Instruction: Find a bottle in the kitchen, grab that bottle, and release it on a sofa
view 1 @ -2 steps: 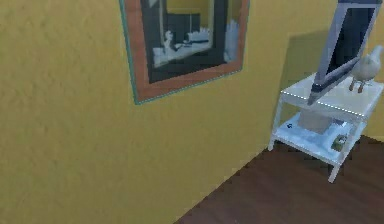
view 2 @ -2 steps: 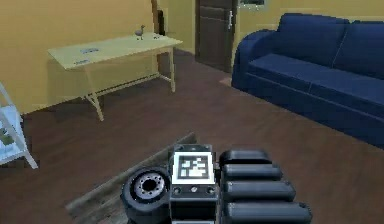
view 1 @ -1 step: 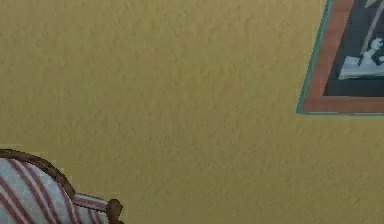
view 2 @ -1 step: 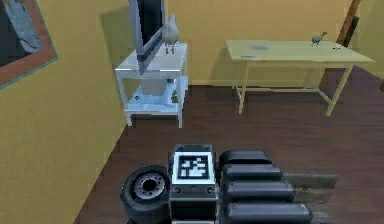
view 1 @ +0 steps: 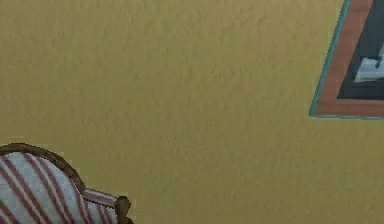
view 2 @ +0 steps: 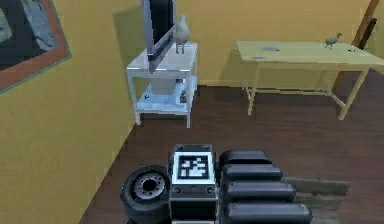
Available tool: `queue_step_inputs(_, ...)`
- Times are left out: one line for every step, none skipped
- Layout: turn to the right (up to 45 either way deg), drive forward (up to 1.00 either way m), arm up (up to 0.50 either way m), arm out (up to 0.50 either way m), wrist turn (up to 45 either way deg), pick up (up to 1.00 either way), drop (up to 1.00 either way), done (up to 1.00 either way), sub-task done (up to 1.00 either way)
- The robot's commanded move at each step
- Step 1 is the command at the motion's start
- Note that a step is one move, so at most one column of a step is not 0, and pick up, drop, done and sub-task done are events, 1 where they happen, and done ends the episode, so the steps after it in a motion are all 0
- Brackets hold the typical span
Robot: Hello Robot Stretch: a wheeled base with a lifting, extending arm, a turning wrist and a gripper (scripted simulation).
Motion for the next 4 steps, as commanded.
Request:
queue_step_inputs(45.0, 0.0, 0.0, 0.0, 0.0, 0.0, 0.0, 0.0, 0.0)
queue_step_inputs(45.0, 0.0, 0.0, 0.0, 0.0, 0.0, 0.0, 0.0, 0.0)
queue_step_inputs(15.0, 0.0, 0.0, 0.0, 0.0, 0.0, 0.0, 0.0, 0.0)
queue_step_inputs(-45.0, 0.0, 0.0, 0.0, 0.0, 0.0, 0.0, 0.0, 0.0)
